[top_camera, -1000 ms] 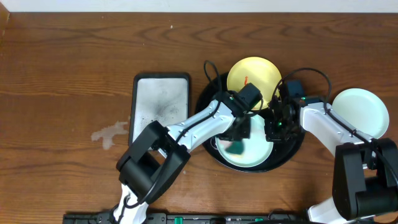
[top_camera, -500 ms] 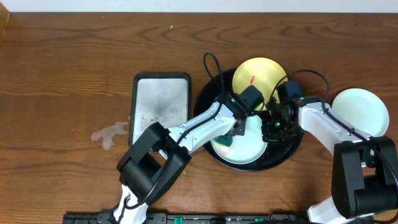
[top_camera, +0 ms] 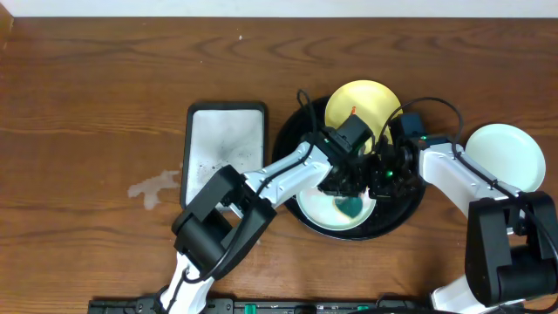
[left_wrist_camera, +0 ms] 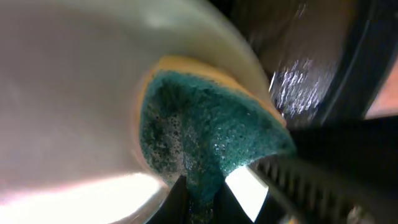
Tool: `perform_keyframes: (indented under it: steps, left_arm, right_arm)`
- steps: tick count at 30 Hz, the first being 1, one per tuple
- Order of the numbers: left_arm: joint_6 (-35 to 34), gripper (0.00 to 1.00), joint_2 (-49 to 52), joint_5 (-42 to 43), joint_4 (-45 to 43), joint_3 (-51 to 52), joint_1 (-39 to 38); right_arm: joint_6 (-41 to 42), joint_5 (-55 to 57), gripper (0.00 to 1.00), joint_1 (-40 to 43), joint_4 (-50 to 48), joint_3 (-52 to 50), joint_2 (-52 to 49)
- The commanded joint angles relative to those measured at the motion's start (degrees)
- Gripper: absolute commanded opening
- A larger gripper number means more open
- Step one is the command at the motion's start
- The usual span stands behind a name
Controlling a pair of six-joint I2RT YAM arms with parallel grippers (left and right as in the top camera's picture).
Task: Clean dirty plates on tray and stack at the side
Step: 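Scrub the pale green plate with the sponge while right gripper holds it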
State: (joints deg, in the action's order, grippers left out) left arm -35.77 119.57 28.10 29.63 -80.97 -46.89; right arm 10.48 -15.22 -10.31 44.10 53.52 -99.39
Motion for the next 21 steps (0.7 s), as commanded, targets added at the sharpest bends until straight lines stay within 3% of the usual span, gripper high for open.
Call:
perform_keyframes:
  steps: [1,14,18,21]
  left_arm:
    - [0.17,0.07,2.8,0.98,6.1,1.25,-0.92]
    - [0.11,0.07,1.66,-40.57,21.0,0.74,5.27]
    - [0.15,0.07,1.36,-49.07,22.49,0.02,6.29]
    - [0.15,0.08,1.36,-48.94,20.98,-0.13,6.36]
  right_arm:
    - [0.22,5.53,0.01,-0.13,0.28,-0.94,-1.88]
    - [0.2,5.53,0.01,-0.13,0.26,-0.94,-1.88]
    - [0.2,5.55,0.01,-0.13,0.26,-0.94,-1.88]
    - [0.2,5.55,0.01,-0.13,0.28,-0.94,-1.88]
